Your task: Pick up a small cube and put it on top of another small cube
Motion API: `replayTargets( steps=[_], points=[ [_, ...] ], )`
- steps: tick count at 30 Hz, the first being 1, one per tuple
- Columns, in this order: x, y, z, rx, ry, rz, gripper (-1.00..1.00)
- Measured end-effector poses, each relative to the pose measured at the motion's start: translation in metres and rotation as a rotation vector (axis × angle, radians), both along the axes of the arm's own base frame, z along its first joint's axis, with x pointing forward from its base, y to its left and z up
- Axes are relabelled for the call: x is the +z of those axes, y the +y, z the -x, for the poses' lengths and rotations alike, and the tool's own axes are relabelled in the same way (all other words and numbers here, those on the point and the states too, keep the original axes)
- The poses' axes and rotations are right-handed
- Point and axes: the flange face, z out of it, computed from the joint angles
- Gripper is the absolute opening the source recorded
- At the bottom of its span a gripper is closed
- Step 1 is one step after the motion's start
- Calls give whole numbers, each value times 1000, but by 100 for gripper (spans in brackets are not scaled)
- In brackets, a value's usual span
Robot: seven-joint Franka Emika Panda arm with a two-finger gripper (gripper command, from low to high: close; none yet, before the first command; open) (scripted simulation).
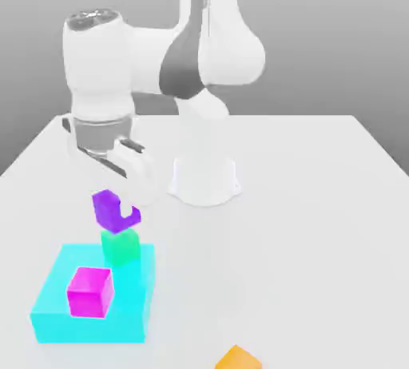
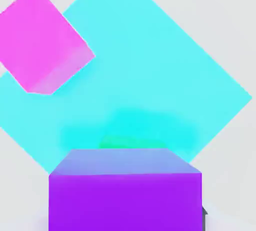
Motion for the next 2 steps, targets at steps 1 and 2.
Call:
replayTargets(
  steps=[1,2],
  points=[
    [0,0,0,0,0,0,100],
    [0,0,0,0,0,0,100]
  ],
)
